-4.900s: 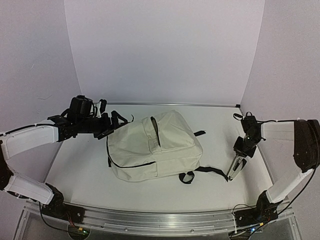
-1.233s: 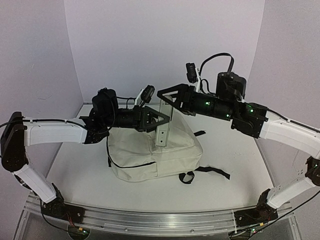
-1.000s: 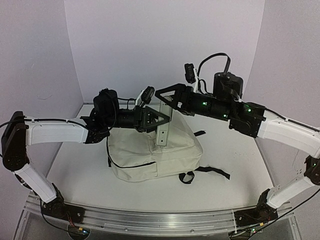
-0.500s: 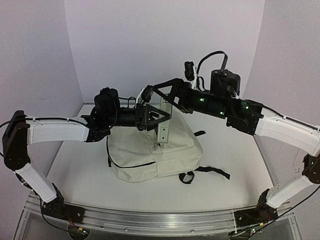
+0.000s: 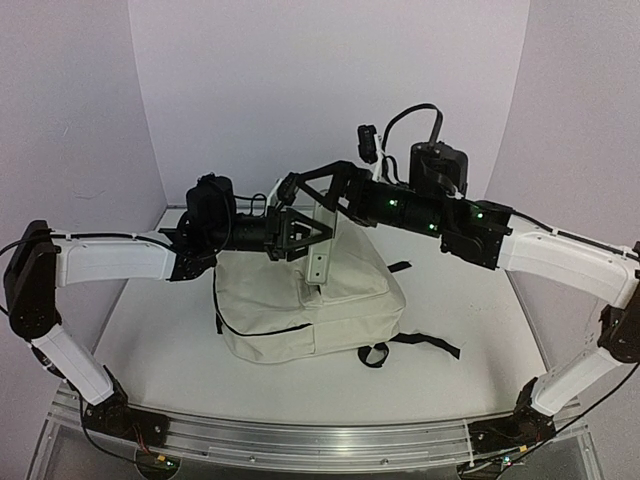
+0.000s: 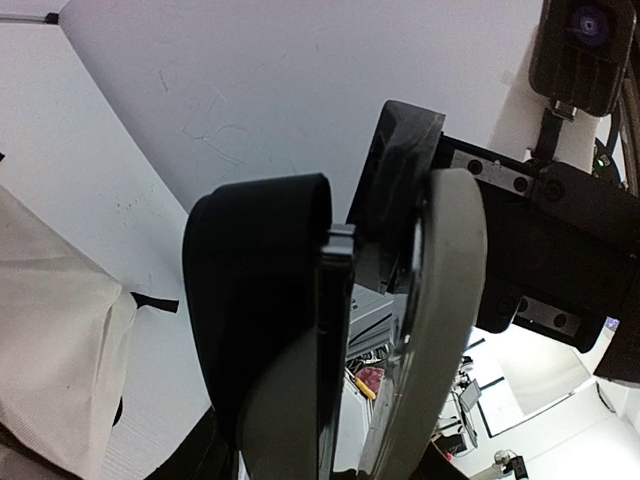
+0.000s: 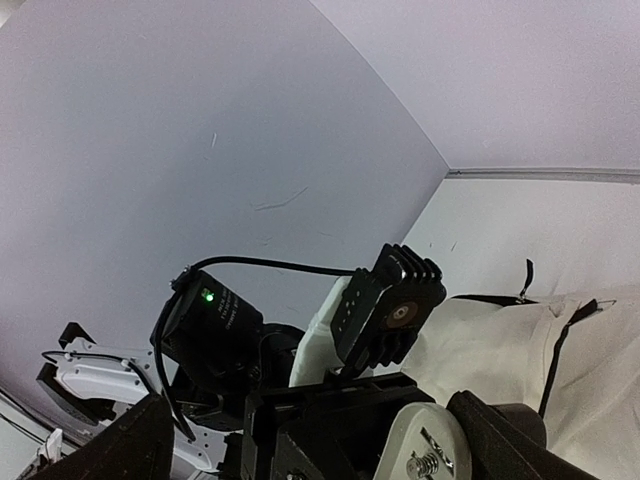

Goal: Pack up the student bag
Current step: Pick up the stationery from the center of the board, then place the stationery at the center of the board.

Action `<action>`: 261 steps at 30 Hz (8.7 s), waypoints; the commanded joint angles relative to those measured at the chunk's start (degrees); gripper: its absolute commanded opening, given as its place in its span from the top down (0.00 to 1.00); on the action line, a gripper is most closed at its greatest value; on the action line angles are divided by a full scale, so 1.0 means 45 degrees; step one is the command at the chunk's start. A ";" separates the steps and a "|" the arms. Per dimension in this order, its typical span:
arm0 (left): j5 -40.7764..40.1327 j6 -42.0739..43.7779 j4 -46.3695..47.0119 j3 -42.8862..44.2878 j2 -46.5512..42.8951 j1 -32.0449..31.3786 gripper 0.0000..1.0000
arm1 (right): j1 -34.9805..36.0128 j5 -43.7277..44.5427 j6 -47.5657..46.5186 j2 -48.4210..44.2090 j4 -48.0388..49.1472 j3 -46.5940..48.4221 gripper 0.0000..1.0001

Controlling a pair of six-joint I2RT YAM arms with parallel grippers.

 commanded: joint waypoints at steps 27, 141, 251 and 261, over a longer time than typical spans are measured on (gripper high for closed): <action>0.1677 0.2155 -0.0394 -0.1076 0.1776 0.1505 0.51 | -0.1513 0.0309 0.0512 0.2491 0.2907 -0.1779 0.02; -0.4900 -0.3851 0.2671 0.2171 0.5240 0.1171 0.65 | 0.1518 0.7529 0.1076 0.2755 -0.3656 0.0735 1.00; -0.2851 0.3898 -0.7536 0.0210 -0.1225 0.0515 0.26 | 0.1517 0.6561 0.0650 0.2391 -0.3617 0.0581 1.00; -0.3854 0.4961 -0.9720 0.0600 -0.1730 0.0976 0.20 | 0.1523 0.6639 0.0654 0.2160 -0.3616 0.0371 1.00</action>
